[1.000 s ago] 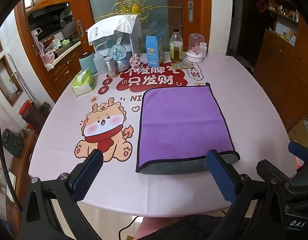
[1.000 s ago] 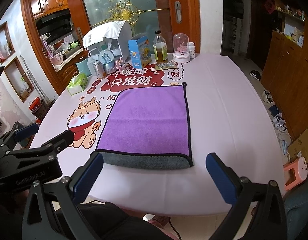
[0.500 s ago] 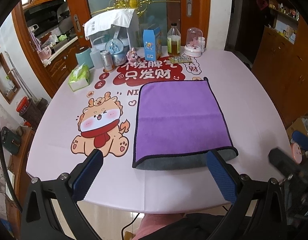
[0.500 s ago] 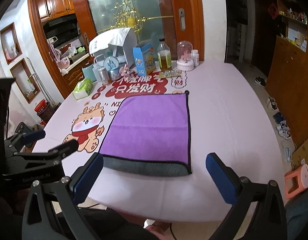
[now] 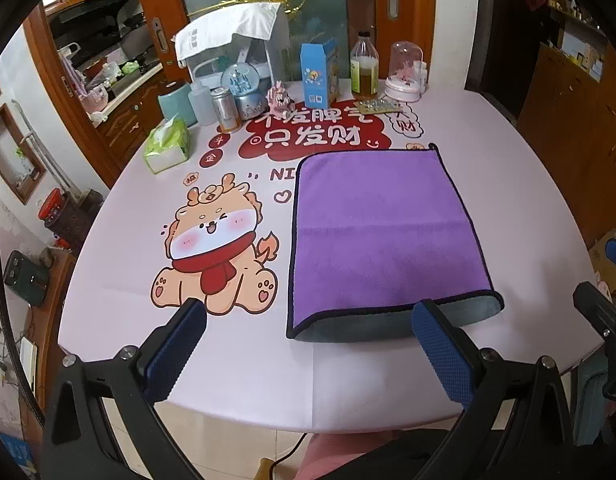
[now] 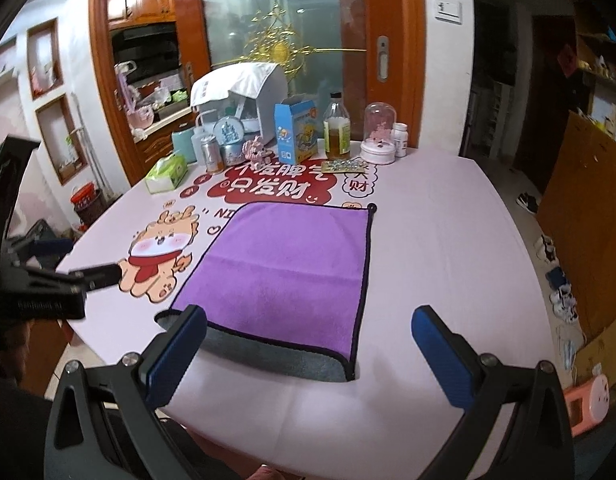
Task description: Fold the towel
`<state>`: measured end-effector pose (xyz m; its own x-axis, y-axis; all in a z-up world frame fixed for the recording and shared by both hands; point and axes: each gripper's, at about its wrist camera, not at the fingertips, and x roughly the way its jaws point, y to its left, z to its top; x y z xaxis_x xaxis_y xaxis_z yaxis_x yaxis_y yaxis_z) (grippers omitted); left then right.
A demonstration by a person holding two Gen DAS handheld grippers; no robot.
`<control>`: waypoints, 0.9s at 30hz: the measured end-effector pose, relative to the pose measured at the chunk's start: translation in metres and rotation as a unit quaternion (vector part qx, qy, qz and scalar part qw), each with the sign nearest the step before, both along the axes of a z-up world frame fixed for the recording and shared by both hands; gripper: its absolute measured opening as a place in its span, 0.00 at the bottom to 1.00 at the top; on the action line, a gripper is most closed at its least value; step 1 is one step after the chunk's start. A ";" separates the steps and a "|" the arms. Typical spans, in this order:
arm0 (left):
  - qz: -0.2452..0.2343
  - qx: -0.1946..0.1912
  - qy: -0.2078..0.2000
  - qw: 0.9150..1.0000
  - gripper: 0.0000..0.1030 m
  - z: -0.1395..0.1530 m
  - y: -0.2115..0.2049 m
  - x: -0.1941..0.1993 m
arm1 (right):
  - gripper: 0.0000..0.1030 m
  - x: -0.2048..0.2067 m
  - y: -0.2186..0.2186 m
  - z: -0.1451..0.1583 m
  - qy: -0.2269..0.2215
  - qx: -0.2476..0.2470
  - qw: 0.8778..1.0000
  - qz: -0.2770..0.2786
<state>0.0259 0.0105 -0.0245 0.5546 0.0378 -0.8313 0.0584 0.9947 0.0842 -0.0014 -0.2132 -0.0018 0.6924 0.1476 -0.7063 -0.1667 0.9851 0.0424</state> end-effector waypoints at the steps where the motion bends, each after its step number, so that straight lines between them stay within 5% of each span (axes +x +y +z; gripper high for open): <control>1: -0.002 0.002 0.003 1.000 0.99 -0.002 0.001 0.002 | 1.00 0.001 0.000 -0.004 0.002 -0.003 1.000 0.004; 12: -0.025 0.016 0.063 0.998 0.99 -0.048 0.008 0.035 | 0.99 0.019 -0.004 -0.057 0.040 -0.011 0.999 0.030; 27: -0.043 0.005 0.162 0.986 0.99 -0.113 0.022 0.077 | 0.85 0.048 -0.004 -0.126 0.123 -0.020 0.992 0.033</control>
